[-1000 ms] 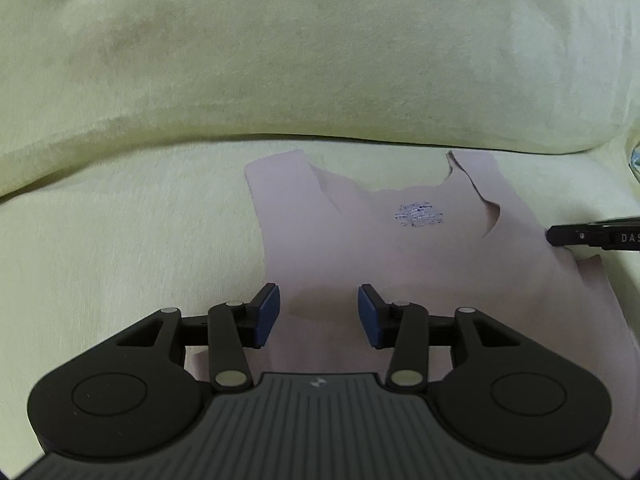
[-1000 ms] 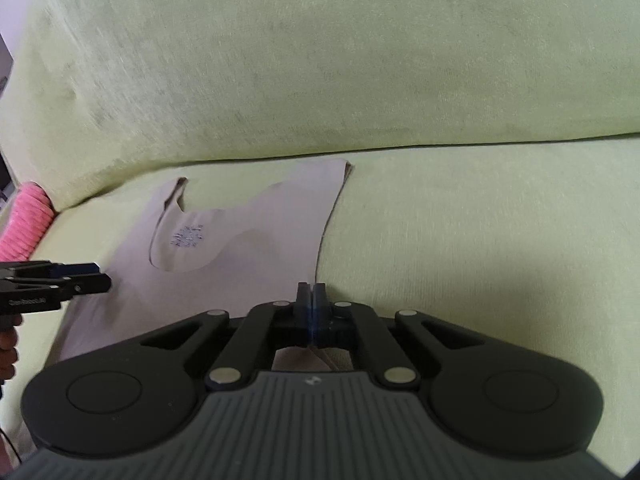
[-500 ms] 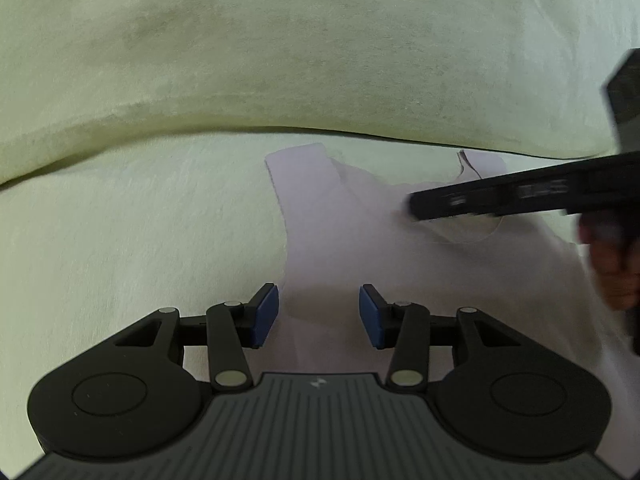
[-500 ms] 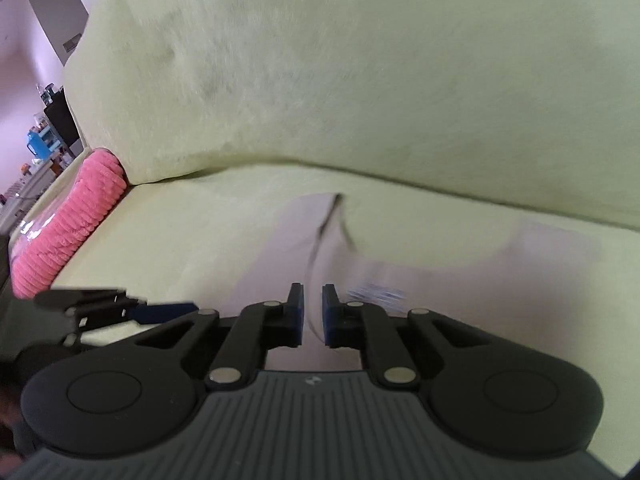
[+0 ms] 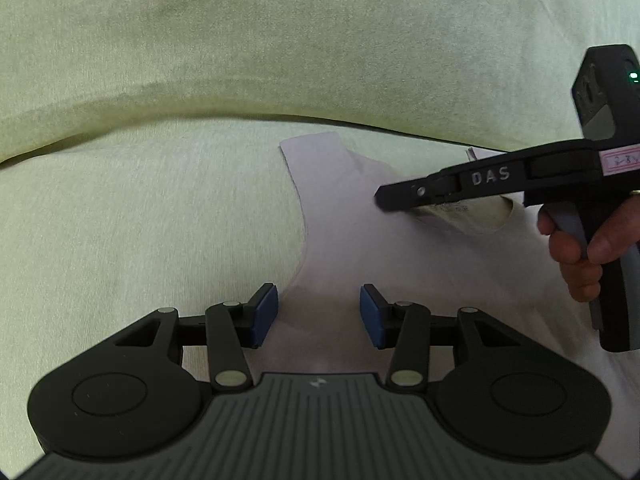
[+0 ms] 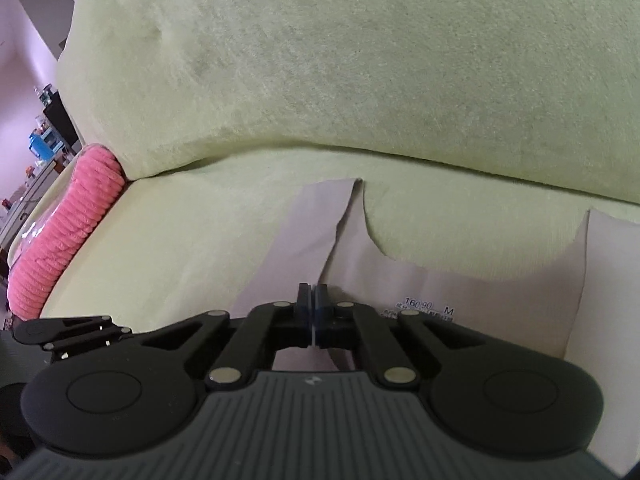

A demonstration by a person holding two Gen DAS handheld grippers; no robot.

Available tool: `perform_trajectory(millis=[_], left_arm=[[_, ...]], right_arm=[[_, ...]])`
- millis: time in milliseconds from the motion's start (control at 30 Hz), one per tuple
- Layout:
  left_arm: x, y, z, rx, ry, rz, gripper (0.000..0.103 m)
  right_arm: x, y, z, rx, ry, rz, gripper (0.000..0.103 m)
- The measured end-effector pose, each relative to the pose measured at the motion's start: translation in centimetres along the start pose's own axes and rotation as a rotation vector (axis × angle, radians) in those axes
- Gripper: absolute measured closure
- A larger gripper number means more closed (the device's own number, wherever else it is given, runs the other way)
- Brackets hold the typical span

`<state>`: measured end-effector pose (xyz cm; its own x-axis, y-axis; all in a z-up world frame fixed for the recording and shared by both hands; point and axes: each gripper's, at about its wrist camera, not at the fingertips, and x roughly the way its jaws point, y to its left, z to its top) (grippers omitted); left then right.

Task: Fold clothes
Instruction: 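Grasp the top near the neckline with the right gripper and tug it flat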

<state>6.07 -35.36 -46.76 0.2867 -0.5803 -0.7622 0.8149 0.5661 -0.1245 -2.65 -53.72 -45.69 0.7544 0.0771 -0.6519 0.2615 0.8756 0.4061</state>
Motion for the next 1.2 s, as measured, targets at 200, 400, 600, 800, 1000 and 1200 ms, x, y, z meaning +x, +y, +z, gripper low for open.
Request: perform_trajectory(millis=[200,400,600,800,1000,1200], left_arm=[[0.2,-0.2,0.0,0.004,0.001,0.009,0.051],[-0.4,0.0,1.0,0.010,-0.022,0.033,0.051],[1.0,-1.2,5.6,0.060,-0.082,0.044,0.051],[4.9,-3.4,8.5,0.129,-0.055,0.030,0.051],[8.9,-3.7,9.1,0.211,-0.023,0.143,0.039],[10.1,-2.8,11.5,0.182,-0.020,0.250,0.042]], right_arm=[[-0.2,-0.1,-0.1,0.021,-0.002,-0.042,0.103],[-1.4,0.4,0.0,0.020,-0.059,-0.074,0.072],[-5.4,-1.2,-1.4,-0.045,-0.064,-0.222,0.085],[-11.0,-7.3,-2.4,0.050,-0.134,-0.360,0.091],[-7.8,-8.1,0.1,-0.047,-0.059,-0.329,0.099],[-5.7,-10.1,3.3,0.035,-0.092,-0.404,0.103]])
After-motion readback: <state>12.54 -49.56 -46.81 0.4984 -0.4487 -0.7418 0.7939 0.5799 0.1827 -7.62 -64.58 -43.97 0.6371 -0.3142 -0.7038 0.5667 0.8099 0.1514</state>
